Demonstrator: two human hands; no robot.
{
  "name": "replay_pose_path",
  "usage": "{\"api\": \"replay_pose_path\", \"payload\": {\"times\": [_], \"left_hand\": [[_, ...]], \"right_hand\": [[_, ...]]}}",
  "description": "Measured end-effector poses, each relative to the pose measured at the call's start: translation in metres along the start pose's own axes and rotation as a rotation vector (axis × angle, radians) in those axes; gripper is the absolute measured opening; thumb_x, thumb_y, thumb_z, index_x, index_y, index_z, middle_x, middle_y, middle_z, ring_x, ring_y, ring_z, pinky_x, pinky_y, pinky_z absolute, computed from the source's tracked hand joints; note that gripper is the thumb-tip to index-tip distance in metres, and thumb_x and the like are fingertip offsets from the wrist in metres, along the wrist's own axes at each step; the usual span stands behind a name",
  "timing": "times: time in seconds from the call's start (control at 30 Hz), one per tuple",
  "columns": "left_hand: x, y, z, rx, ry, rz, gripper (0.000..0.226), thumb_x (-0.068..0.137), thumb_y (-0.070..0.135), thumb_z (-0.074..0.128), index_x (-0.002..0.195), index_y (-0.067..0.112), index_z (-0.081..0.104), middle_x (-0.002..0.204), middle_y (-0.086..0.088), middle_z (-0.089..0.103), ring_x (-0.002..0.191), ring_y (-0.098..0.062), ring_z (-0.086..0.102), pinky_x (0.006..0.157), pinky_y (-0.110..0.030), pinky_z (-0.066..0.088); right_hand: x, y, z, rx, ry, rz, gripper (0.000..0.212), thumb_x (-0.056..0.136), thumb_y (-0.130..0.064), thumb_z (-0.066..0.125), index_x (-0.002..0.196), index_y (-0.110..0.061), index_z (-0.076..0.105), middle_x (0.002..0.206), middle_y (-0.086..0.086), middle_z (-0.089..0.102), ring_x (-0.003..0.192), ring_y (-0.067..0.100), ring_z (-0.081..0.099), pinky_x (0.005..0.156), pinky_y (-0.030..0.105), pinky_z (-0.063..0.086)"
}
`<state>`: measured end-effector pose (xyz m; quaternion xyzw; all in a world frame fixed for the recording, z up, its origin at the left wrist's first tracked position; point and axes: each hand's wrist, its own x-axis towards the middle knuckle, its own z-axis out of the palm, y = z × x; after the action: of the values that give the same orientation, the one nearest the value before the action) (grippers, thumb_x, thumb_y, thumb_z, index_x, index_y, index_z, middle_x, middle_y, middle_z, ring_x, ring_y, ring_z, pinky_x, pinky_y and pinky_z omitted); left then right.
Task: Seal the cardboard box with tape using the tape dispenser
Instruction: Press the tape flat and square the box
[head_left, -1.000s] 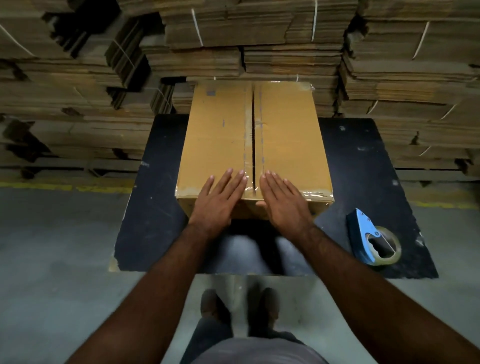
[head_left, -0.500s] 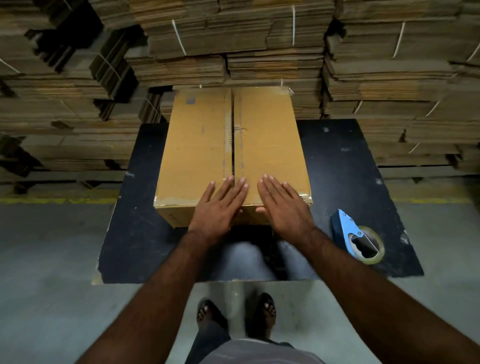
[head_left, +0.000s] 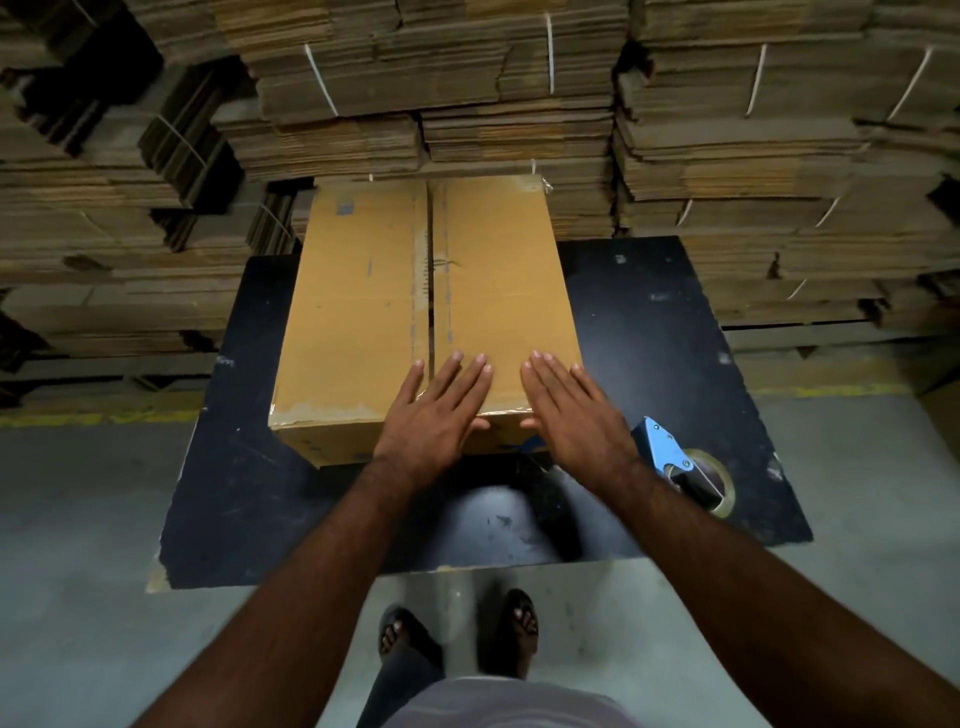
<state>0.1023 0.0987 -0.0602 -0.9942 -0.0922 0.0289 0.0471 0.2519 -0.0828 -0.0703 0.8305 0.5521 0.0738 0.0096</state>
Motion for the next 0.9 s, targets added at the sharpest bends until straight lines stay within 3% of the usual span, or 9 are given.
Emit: {"api": "replay_pose_path", "payload": {"times": [0.1,0.23,0.37,0.53,0.63,0.73,0.83,0.9], "left_hand": [[0.0,-0.005,-0.005,-0.023,-0.03,0.045,0.07,0.103,0.047,0.026,0.159,0.019,-0.006,0.166,0.0,-0.011,0.153,-0.023,-0.007,0.121,-0.054,0.002],[0.016,0.019,-0.015,-0.143,-0.005,0.006,0.069,0.101,0.057,0.0,0.159,0.021,0.001,0.166,0.005,-0.007,0.153,-0.018,-0.005,0.122,-0.055,0.002],[0.031,0.036,-0.013,-0.077,-0.047,-0.031,0.069,0.099,0.056,-0.002,0.159,0.022,-0.003,0.165,0.005,-0.011,0.153,-0.019,-0.004,0.122,-0.055,0.005],[0.027,0.033,-0.018,-0.05,-0.083,0.053,0.071,0.106,0.041,0.029,0.156,0.021,-0.017,0.162,0.002,-0.025,0.151,-0.022,-0.016,0.122,-0.053,0.0],[0.028,0.038,-0.022,-0.111,-0.035,0.056,0.065,0.103,0.052,0.008,0.159,0.02,-0.006,0.165,0.004,-0.015,0.152,-0.018,-0.012,0.122,-0.054,0.004],[0.038,0.055,-0.024,-0.182,-0.065,-0.016,0.074,0.095,0.059,-0.01,0.159,0.022,-0.003,0.166,0.007,-0.012,0.153,-0.016,-0.01,0.123,-0.052,0.002],[0.046,0.056,-0.023,-0.092,-0.082,-0.01,0.071,0.097,0.058,-0.003,0.159,0.023,-0.005,0.166,0.005,-0.013,0.153,-0.02,-0.007,0.122,-0.053,0.005],[0.044,0.054,-0.026,-0.059,-0.109,0.048,0.067,0.103,0.051,0.013,0.158,0.022,-0.012,0.164,0.003,-0.02,0.153,-0.022,-0.012,0.122,-0.053,0.001]], "right_hand": [[-0.009,0.007,-0.007,0.02,0.006,-0.004,0.068,0.1,-0.049,0.032,0.151,-0.004,0.032,0.158,0.016,0.03,0.146,0.027,0.029,0.118,0.044,0.023],[-0.005,0.019,-0.013,0.127,0.045,0.091,0.066,0.104,-0.052,0.025,0.15,-0.006,0.036,0.158,0.012,0.032,0.147,0.022,0.028,0.117,0.043,0.026],[-0.005,0.031,-0.004,0.103,-0.035,0.07,0.068,0.102,-0.054,0.023,0.152,-0.009,0.031,0.161,0.009,0.026,0.148,0.019,0.024,0.115,0.043,0.029],[-0.012,0.034,-0.004,0.071,-0.067,0.073,0.073,0.1,-0.055,0.03,0.155,-0.008,0.02,0.163,0.011,0.015,0.151,0.021,0.013,0.117,0.044,0.026],[-0.02,0.038,-0.007,0.11,-0.049,0.098,0.073,0.102,-0.057,0.023,0.155,-0.006,0.022,0.163,0.012,0.016,0.151,0.022,0.013,0.118,0.044,0.023],[-0.018,0.043,-0.008,0.217,-0.056,0.202,0.075,0.101,-0.059,0.007,0.156,-0.008,0.015,0.164,0.008,0.01,0.152,0.019,0.007,0.119,0.043,0.016],[-0.027,0.044,0.009,0.298,-0.098,0.262,0.081,0.097,-0.063,0.001,0.157,-0.009,0.009,0.164,0.003,0.009,0.151,0.015,0.008,0.121,0.044,0.016],[-0.049,0.045,0.023,0.333,-0.152,0.305,0.088,0.093,-0.067,-0.007,0.157,-0.01,0.009,0.164,0.003,0.008,0.151,0.015,0.007,0.119,0.049,0.02]]}}
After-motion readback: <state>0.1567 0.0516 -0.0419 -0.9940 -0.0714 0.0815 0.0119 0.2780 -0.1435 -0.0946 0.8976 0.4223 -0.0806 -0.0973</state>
